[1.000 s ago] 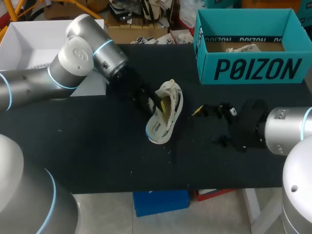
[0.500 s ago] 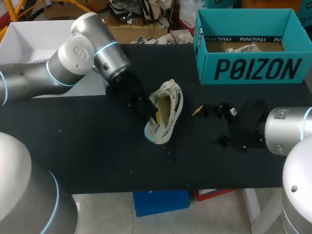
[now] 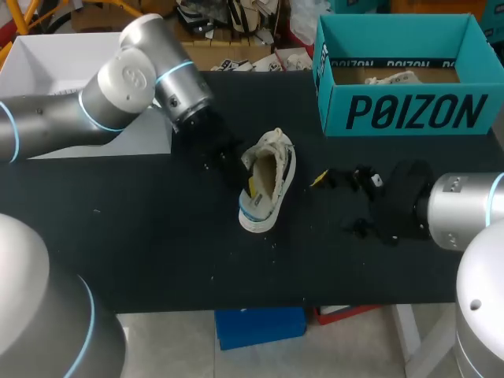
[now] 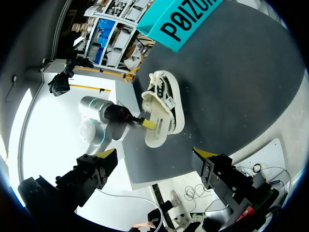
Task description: Take the shoe out of the shoebox, open the shoe tongue, remove and reinsert the insole, then place the shoe into the shoebox
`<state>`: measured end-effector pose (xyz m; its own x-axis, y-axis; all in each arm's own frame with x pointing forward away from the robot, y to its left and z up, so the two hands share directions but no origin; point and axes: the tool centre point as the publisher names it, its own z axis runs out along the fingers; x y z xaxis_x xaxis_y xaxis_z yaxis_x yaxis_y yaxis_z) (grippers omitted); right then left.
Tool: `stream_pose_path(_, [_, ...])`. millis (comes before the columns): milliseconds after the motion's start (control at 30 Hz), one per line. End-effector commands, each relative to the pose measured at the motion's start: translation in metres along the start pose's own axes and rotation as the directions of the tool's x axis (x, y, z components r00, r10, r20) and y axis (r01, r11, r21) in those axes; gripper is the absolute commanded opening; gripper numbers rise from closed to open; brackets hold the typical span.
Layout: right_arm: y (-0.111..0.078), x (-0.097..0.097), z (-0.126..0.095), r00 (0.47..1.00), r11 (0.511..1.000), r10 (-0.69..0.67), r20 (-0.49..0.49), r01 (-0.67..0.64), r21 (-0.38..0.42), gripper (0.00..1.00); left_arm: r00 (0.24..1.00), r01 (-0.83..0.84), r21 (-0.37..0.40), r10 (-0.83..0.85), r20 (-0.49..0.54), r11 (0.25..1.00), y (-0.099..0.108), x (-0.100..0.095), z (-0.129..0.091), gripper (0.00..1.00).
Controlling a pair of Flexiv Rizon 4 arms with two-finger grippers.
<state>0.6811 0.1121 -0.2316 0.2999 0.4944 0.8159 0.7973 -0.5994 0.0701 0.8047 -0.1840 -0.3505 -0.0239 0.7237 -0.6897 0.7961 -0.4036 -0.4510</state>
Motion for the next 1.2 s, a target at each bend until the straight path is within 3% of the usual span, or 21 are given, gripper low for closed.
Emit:
stream_pose_path(33, [-0.008, -0.007, 0.004, 0.999, 0.998, 0.015, -0.034, -0.017, -0.054, 1.0, 1.0, 0.0, -0.008, 0.0, 0.013, 1.0, 0.01, 0.003, 0.005, 0.0])
stream_pose_path(433, [-0.008, -0.007, 0.004, 0.999, 0.998, 0.015, -0.034, -0.017, -0.054, 1.0, 0.999, 0.011, -0.099, -0.007, 0.041, 0.995, 0.033, -0.002, 0.002, 0.0])
stream_pose_path(833, [-0.008, -0.007, 0.004, 0.999, 0.998, 0.015, -0.034, -0.017, -0.054, 1.0, 0.997, 0.078, -0.209, -0.074, 0.029, 0.975, 0.043, 0.001, -0.003, 0.0])
stream_pose_path(867, [-0.008, -0.007, 0.004, 0.999, 0.998, 0.015, -0.034, -0.017, -0.054, 1.0, 0.997, 0.082, -0.213, -0.078, 0.027, 0.974, 0.042, 0.001, -0.003, 0.25])
stream_pose_path(900, [-0.008, -0.007, 0.004, 0.999, 0.998, 0.015, -0.034, -0.017, -0.054, 1.0, 0.997, 0.082, -0.213, -0.078, 0.026, 0.974, 0.04, 0.001, -0.003, 0.42])
stream_pose_path(1000, [-0.008, -0.007, 0.004, 0.999, 0.998, 0.015, -0.034, -0.017, -0.054, 1.0, 0.997, 0.077, -0.199, -0.072, 0.036, 0.977, 0.031, 0.0, -0.005, 0.51])
stream_pose_path(1033, [-0.008, -0.007, 0.004, 0.999, 0.998, 0.015, -0.034, -0.017, -0.054, 1.0, 0.996, 0.081, -0.188, -0.073, 0.048, 0.979, 0.027, -0.002, -0.005, 0.84])
stream_pose_path(1100, [-0.008, -0.007, 0.004, 0.999, 0.998, 0.015, -0.034, -0.017, -0.054, 1.0, 0.995, 0.082, -0.171, -0.07, 0.07, 0.982, 0.02, -0.004, -0.007, 0.89])
stream_pose_path(1200, [-0.008, -0.007, 0.004, 0.999, 0.998, 0.015, -0.034, -0.017, -0.054, 1.0, 0.994, 0.081, -0.163, -0.067, 0.091, 0.983, 0.013, -0.008, -0.008, 0.8])
